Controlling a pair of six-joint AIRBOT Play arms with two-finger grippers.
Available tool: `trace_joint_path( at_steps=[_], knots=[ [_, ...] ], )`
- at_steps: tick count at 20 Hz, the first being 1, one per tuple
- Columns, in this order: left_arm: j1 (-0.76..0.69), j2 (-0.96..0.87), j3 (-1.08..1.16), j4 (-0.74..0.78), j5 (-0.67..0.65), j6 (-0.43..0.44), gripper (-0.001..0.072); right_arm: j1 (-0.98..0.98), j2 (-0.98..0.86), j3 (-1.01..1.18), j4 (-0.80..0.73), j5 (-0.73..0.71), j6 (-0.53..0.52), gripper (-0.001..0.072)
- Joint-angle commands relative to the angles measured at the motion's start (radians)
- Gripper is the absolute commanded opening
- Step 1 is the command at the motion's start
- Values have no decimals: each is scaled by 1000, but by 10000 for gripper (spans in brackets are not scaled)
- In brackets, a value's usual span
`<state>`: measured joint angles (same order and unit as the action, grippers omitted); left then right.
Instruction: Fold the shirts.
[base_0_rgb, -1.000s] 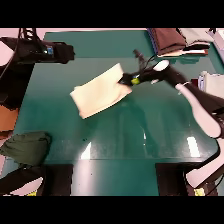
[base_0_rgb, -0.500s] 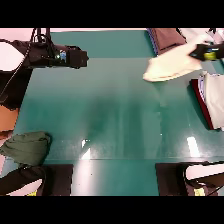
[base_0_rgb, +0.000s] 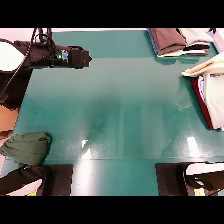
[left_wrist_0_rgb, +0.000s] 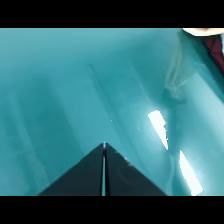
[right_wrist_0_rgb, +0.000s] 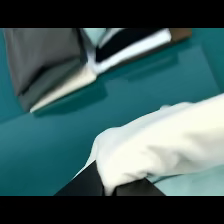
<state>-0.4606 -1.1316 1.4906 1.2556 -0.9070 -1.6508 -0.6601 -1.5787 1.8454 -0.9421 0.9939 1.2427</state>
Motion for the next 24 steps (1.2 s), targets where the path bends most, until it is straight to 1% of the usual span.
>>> trace_joint_path(
  at_steps=[1,4,6,10,14,17,19,20,21,22,23,24],
  knots=[
    [0,0,0,-8,-10,-2,21,-11,-13,121,6,-14,-1,12],
    [0,0,0,-8,-16,-2,21,-33,-6,196,4,7,-1,12],
    [0,0,0,-8,-26,-1,21,-56,25,169,3,13,-1,12],
    [0,0,0,-8,-28,0,21,-122,130,5,-76,44,-2,12],
    [0,0,0,-8,-27,2,22,-189,245,-195,-250,149,-8,11],
    [0,0,0,-8,-27,3,21,-243,342,-381,-323,204,-18,13],
    [0,0,0,-7,-28,6,22,-273,387,-484,-401,238,-17,21],
    [0,0,0,-7,-28,10,21,-286,402,-521,-452,250,-16,138],
    [0,0,0,-7,-29,11,21,-301,418,-554,-498,252,-13,358],
    [0,0,0,-7,-28,11,22,-317,433,-575,-529,250,-11,506],
    [0,0,0,-7,-28,10,21,-337,448,-581,-547,250,-11,546],
    [0,0,0,-7,-27,10,21,-353,460,-570,-552,249,-11,546]
  ],
)
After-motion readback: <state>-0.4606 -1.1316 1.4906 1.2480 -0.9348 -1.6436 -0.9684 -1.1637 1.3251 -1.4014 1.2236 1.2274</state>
